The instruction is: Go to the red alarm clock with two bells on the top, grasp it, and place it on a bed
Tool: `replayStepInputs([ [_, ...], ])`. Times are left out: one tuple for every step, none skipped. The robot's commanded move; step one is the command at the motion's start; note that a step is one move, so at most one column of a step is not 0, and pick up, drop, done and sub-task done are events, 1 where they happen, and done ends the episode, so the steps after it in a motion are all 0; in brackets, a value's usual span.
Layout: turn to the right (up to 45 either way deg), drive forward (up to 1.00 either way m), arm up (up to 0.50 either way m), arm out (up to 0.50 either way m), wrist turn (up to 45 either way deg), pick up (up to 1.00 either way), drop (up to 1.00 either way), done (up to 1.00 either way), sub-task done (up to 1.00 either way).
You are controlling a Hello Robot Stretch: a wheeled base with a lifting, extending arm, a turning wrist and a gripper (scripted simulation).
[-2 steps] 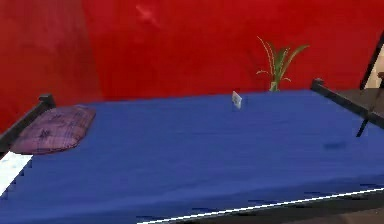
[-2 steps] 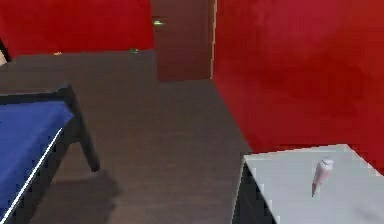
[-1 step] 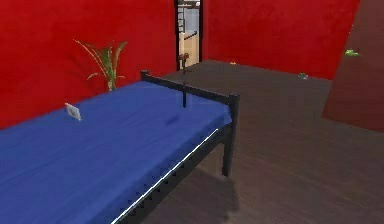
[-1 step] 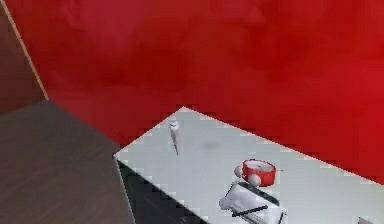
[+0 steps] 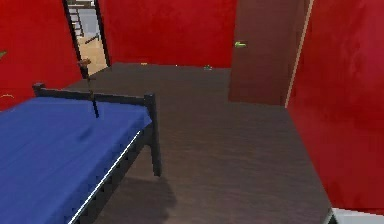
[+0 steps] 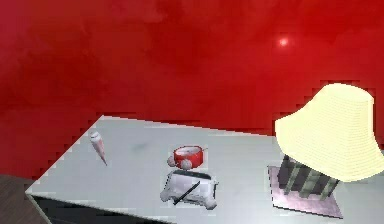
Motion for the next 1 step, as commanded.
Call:
replayStepInputs([
  [0.0, 0.0, 0.5, 0.0, 0.0, 0.0, 0.0, 0.0, 0.0],
])
